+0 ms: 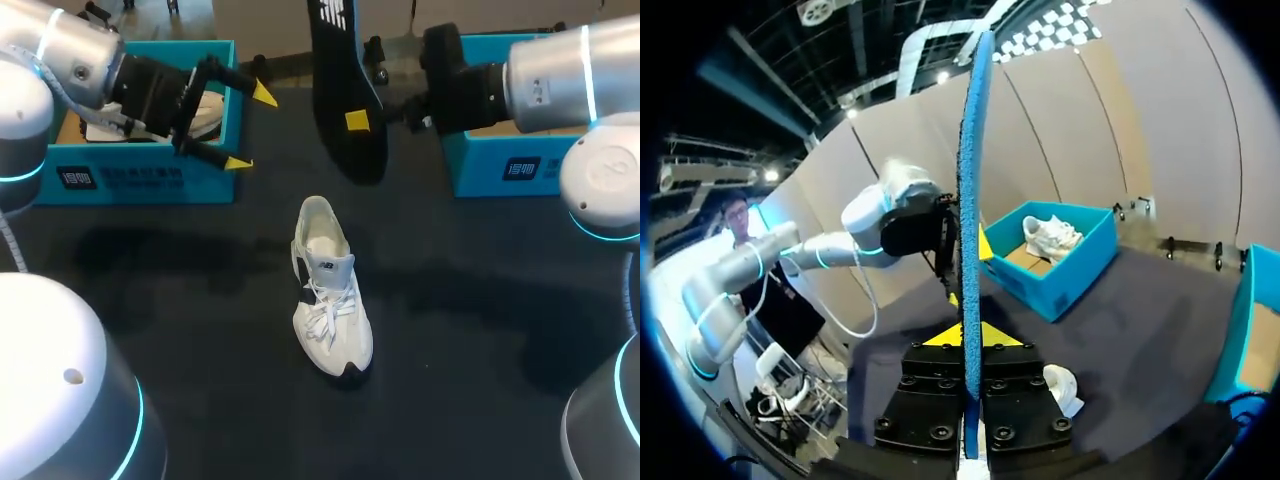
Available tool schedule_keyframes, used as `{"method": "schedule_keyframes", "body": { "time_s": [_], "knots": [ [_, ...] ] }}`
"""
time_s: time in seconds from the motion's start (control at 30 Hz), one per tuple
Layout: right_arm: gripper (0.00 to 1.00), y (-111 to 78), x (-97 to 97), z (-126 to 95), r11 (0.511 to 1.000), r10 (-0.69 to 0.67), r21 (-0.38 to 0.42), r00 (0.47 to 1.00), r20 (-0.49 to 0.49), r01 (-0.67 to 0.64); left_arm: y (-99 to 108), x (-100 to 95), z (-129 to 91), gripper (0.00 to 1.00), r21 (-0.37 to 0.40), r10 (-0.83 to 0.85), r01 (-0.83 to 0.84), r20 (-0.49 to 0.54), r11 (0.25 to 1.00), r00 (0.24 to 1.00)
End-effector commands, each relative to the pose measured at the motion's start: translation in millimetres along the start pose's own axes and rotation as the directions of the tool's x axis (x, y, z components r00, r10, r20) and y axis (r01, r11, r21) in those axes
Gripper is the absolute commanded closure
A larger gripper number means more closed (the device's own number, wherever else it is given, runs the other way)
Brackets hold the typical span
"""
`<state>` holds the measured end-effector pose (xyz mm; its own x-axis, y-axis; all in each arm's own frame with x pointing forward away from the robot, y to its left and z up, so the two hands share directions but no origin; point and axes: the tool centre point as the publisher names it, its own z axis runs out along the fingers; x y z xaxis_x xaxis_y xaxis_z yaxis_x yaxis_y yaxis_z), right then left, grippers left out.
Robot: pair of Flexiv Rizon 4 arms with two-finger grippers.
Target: Take the shoe out of the shoebox, open the shoe tongue, remove and reinsert the insole, then place the shoe into the shoebox
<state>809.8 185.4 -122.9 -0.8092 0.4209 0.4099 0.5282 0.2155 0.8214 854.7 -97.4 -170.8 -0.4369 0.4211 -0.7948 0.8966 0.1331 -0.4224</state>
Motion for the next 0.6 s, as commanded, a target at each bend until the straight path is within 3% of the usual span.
{"method": "schedule_keyframes", "body": {
  "time_s": [0.03, 0.6],
  "knots": [
    [1.0, 1.1, -11.4, 11.5, 0.999, -0.042, 0.018, 0.999, -0.022, 0.042, -4.9, 11.3, 6.5, 0.0, -0.04, -0.046, 0.046, 0.003, 0.998, 0.999],
    [1.0, -19.5, -38.7, 44.0, 0.993, -0.117, -0.022, 0.989, -0.088, 0.115, 15.0, 56.3, 22.8, 0.0, -0.135, -0.246, 0.238, -0.047, 0.962, 0.968]
  ]
}}
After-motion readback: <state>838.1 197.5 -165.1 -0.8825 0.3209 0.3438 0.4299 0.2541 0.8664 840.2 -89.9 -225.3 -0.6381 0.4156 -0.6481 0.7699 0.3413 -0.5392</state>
